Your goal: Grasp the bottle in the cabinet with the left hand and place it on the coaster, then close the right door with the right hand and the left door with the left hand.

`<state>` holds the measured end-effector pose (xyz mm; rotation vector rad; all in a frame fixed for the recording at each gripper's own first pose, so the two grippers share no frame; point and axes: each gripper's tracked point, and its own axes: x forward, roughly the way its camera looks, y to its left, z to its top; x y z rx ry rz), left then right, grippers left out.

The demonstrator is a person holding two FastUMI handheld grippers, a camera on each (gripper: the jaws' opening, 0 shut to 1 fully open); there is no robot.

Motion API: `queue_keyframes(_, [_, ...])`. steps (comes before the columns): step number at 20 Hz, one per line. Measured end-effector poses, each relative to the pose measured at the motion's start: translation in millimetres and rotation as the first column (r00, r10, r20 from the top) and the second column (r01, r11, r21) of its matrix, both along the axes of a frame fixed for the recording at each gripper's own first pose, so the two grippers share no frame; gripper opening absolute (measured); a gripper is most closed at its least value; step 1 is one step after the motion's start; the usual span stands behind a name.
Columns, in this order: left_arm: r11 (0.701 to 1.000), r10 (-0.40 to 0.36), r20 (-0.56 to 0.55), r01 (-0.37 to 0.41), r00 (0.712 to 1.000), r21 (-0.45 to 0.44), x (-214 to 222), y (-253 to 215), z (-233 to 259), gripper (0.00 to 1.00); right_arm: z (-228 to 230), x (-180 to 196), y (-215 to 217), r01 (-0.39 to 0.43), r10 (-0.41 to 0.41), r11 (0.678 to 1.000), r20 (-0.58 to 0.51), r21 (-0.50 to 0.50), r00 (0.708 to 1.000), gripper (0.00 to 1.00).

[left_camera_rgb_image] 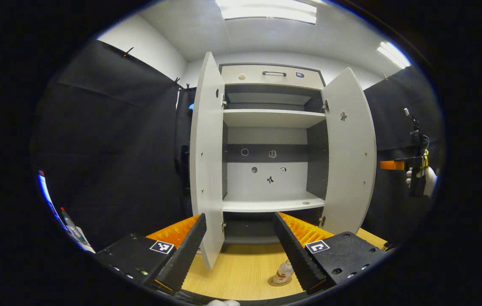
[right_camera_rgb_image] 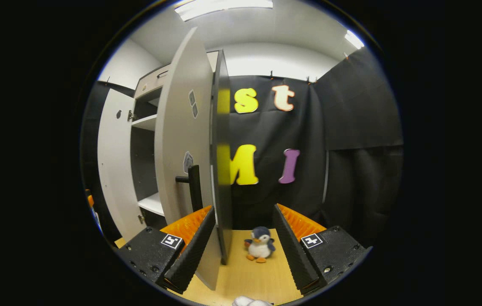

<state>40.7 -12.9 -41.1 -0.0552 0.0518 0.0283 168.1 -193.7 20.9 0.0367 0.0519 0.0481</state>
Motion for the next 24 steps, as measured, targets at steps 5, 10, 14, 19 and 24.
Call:
queue_keyframes(5, [0.997,0.067,-0.003,-0.067,0.998,0.027,-5.5,-11.2,7.7,0.96,4.2,28.0,14.6,-0.136,0.136,0.991,-0.003,-0.001,0.991,0.83])
queue_keyframes(10, [0.994,0.108,-0.036,-0.109,0.994,-0.015,-9.1,-19.5,3.8,0.96,6.8,29.1,25.4,-0.267,0.265,0.961,-0.032,-0.070,0.964,0.81])
queue_keyframes(14, [0.992,0.123,-0.044,-0.124,0.991,-0.025,-11.7,-19.9,6.7,0.96,2.5,26.9,38.8,-0.336,0.333,0.941,-0.071,-0.042,0.940,0.81])
queue_keyframes(19, [0.995,0.095,-0.033,-0.095,0.995,-0.011,-10.8,-18.7,9.9,0.96,1.8,25.8,70.3,-0.350,0.347,0.935,-0.069,-0.053,0.935,0.81])
queue_keyframes(24, [0.999,0.045,-0.023,-0.045,0.999,0.001,-7.8,-5.8,6.5,0.96,-0.7,31.4,115.7,-0.349,0.344,0.935,-0.075,-0.059,0.936,0.81])
